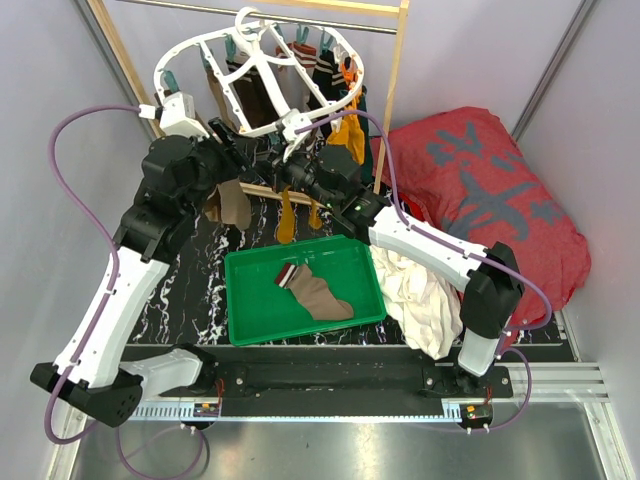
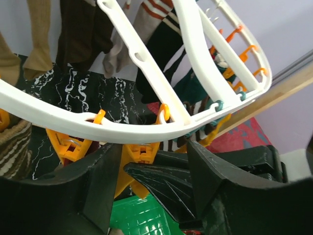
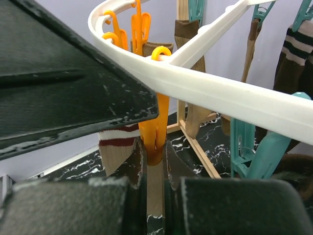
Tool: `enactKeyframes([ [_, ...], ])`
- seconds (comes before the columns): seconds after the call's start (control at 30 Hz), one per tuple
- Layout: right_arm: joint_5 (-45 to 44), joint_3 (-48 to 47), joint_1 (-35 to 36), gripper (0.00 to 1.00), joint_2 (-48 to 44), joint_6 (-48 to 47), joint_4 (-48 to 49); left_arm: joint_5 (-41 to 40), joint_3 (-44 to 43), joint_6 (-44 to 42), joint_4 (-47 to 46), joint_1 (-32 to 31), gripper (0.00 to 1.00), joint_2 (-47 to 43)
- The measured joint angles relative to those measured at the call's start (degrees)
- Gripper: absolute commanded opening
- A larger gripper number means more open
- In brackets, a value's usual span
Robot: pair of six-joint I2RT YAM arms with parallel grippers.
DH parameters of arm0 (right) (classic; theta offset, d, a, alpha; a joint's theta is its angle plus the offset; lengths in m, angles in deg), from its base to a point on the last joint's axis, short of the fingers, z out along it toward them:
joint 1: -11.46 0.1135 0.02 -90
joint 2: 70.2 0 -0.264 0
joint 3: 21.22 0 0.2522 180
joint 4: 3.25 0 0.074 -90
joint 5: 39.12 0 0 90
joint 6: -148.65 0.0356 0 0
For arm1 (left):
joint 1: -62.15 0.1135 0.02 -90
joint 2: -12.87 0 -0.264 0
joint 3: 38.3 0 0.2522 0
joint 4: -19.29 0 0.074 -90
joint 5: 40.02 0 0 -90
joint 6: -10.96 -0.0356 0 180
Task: Clip the socks to the hanger
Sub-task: Open the clamp at the hanger, then pick up the sock from the bin.
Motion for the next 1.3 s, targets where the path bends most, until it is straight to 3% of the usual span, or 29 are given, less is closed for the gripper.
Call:
enactKeyframes([
  [0.27,-1.8,0.0,0.6,0.0,0.0,-2.8,-0.6,-1.7,0.0,-1.0,0.4,0.0,0.43,1.5],
  [0.4,-2.6,0.0,0.7,0.0,0.0,-3.7,-0.6,-2.4,0.0,-1.1,0.7,0.0,0.25,1.8],
  [0.5,-2.8,0.0,0.7,0.02,0.0,-4.1,-1.0,-2.5,0.0,-1.2,0.6,0.0,0.17,1.9],
  [0.6,-2.9,0.0,0.7,0.24,0.0,-4.0,-1.2,-2.6,0.0,-1.6,0.4,0.0,0.07,1.9],
  [0.63,-3.0,0.0,0.7,0.36,0.0,-3.9,-1.2,-2.6,0.0,-1.8,0.2,0.0,0.06,1.9],
  [0.73,-3.9,0.2,1.1,0.51,-0.7,-3.1,-2.1,-2.6,0.0,-2.1,-0.7,-0.1,0.06,1.9],
  [0.8,-4.8,1.9,1.5,0.55,-2.5,-2.4,-3.7,-2.7,0.6,-2.4,-2.0,-0.1,0.05,1.5],
  [1.1,-7.8,15.2,1.8,0.56,-17.5,1.5,-21.0,-2.7,2.2,-3.3,-3.8,-0.1,0.06,0.7],
  [1.3,-3.7,23.3,1.8,0.54,-21.7,3.5,-32.9,-2.7,2.7,-3.7,-4.2,-0.1,0.06,0.5],
])
